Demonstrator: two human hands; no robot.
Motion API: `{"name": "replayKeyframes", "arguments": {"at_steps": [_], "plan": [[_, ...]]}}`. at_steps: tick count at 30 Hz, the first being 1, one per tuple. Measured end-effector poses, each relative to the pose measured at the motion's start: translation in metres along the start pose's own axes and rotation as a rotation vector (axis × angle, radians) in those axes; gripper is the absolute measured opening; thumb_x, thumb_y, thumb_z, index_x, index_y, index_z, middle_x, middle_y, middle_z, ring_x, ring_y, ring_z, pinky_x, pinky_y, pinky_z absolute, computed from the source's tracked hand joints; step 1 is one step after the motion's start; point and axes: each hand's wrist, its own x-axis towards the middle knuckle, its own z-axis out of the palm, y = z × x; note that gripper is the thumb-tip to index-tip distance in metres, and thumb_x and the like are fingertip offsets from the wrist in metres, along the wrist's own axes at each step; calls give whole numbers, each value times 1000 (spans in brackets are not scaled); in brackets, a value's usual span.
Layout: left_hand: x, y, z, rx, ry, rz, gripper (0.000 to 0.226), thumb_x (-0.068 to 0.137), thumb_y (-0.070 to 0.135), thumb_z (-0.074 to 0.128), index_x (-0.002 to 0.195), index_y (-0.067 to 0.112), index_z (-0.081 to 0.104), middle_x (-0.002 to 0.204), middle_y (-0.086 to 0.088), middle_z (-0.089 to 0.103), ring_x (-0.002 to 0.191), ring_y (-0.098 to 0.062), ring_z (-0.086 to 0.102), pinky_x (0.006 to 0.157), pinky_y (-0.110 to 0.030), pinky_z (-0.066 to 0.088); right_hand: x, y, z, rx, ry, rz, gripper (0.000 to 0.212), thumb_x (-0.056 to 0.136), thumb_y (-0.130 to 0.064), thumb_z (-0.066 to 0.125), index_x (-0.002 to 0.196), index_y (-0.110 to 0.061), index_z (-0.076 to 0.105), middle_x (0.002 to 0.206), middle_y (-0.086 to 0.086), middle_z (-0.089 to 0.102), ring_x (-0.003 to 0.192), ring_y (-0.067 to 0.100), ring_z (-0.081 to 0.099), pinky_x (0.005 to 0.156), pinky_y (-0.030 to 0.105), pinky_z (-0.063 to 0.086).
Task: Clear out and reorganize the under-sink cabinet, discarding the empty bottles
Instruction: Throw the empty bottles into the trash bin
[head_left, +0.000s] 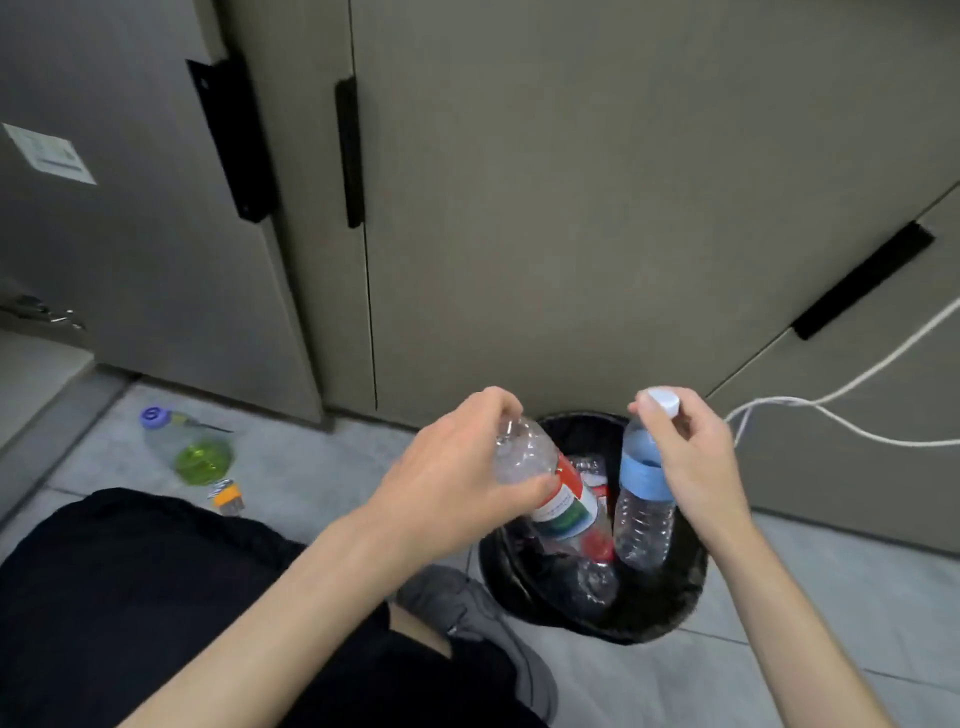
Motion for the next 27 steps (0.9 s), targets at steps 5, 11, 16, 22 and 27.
{"name": "replayKeyframes", "arguments": {"at_steps": [5,11,16,22,27], "plan": [[29,9,62,219,-48,100,44,87,48,60,126,33,46,120,11,44,108,-18,49,82,-38,50,-1,51,2,-191,-33,178,8,95,-38,65,93,-31,66,87,-16,71,89,8,65,72,13,45],[29,-19,114,469,-255,82,24,90,25,61,113,18,63,129,-2,38,123,-24,37,90,-41,45,-5,82,12,-611,-244,296,40,94,-41,64,129,-23,62,124,3,66,115,27,59,88,38,47],[23,-39,107,394,-147,32,23,95,31,50,107,18,66,116,0,50,114,-22,47,83,-40,48,-1,56,37,-480,-141,86,39,93,-29,66,131,-22,61,128,-7,62,124,16,55,104,35,44],[22,-54,10,430,137,-62,19,92,40,48,93,28,63,95,9,55,91,-21,59,62,-32,42,8,-22,123,-198,-336,-44,14,90,-18,66,97,-27,74,86,-12,74,82,3,67,84,34,56],[-20,-102,-109,551,346,-264,25,90,45,48,103,31,63,103,9,60,98,-24,61,74,-38,51,5,-104,220,-202,-607,-246,13,89,-25,66,97,-29,75,86,-16,74,83,3,66,87,32,54]]}}
